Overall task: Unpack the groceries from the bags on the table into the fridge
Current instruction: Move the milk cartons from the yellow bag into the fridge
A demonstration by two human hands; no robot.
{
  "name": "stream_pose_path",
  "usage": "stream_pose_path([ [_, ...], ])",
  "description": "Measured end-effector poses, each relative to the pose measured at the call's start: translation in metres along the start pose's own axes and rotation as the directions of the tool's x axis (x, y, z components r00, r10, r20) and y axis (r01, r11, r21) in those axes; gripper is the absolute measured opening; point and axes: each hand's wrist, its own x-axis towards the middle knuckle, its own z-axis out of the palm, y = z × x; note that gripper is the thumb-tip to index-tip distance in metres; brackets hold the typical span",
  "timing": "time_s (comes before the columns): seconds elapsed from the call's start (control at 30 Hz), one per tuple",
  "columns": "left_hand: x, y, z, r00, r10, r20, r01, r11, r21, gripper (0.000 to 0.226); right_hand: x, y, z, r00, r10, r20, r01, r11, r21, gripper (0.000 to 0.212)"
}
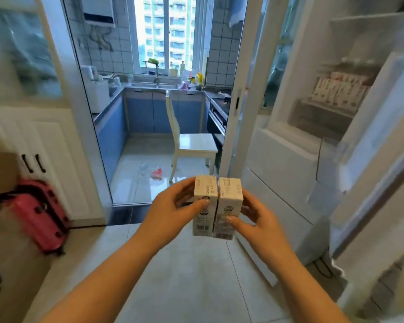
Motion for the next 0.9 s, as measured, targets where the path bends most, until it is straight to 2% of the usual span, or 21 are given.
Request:
stream_pose_path([
  [0.2, 0.151, 0.009, 0.006, 0.995, 0.101, 0.007, -0.101, 0.99, 0.1, 0.054, 0.145, 0.007, -0.022, 0.986, -0.057, -0.155, 0.066, 0.996, 0.054, 0.054],
  [0.33, 0.242, 0.006, 0.017, 0.99, 0.141, -0.021, -0.139, 0.986, 0.087, 0.058, 0.224, 0.012, -0.044, 0.966, -0.077, -0.245, 0.097, 0.993, 0.071, 0.051],
  [0.43, 0.303, -0.002, 0.032, 0.984, 0.174, 0.039, -0.176, 0.983, 0.045, 0.058, 0.27, 0.023, -0.065, 0.946, -0.08, -0.314, 0.108, 0.991, 0.075, 0.051],
  [0.63, 0.426, -0.026, 0.076, 0.957, 0.232, 0.175, -0.231, 0.973, -0.023, 0.051, 0.351, 0.054, -0.11, 0.886, -0.091, -0.456, 0.087, 0.996, -0.029, 0.054],
  [0.8, 0.525, -0.034, 0.113, 0.886, 0.324, 0.331, -0.28, 0.944, -0.175, 0.045, 0.418, 0.073, -0.146, 0.798, -0.11, -0.593, 0.066, 0.993, -0.095, 0.053],
  [0.9, 0.586, -0.033, 0.14, 0.837, 0.365, 0.407, -0.291, 0.928, -0.233, 0.045, 0.46, 0.078, -0.173, 0.722, -0.104, -0.684, 0.014, 0.991, -0.136, 0.052],
])
